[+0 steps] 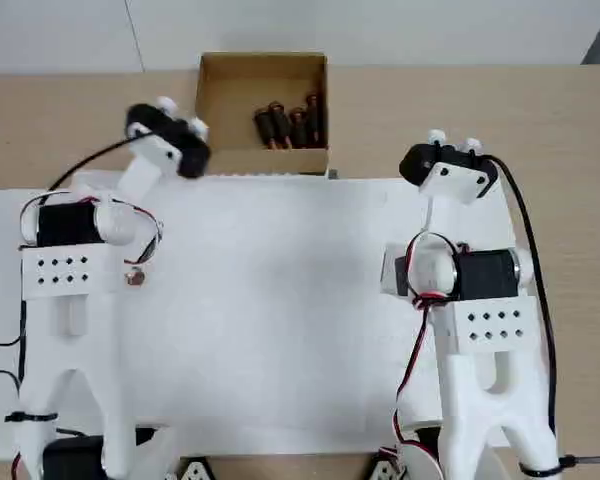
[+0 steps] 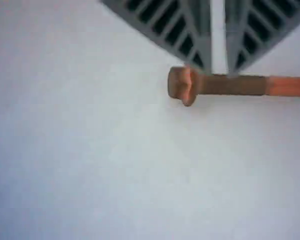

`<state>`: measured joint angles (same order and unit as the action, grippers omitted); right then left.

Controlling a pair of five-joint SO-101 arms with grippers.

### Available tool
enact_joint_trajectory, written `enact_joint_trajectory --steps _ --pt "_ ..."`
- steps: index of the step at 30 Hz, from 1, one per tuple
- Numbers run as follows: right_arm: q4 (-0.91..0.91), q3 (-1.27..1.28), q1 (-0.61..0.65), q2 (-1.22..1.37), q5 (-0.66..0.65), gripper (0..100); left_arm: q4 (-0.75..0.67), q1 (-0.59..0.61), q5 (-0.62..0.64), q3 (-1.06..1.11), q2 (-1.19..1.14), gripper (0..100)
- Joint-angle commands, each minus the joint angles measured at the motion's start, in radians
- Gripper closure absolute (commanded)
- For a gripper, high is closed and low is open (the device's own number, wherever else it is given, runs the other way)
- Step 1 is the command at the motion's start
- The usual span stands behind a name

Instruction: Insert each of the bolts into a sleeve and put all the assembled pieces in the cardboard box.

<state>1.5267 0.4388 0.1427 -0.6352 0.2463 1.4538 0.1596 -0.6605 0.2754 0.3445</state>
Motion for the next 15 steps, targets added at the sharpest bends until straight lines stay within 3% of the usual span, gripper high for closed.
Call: enact_joint_trajectory --steps 1,9,15 --pt "-0.004 -0.006 -0.010 -0.030 0.009 99.5 -0.009 0.040 -0.215 -0.050 -0.018 99" --pt "-0.004 -0.006 -0.010 -0.022 0.006 99.5 -0.097 0.161 -0.678 -0.048 -0.137 99" --pt "-0.004 -0.006 -0.010 -0.021 0.006 99.5 -0.100 0.209 -0.953 -0.047 -0.233 99"
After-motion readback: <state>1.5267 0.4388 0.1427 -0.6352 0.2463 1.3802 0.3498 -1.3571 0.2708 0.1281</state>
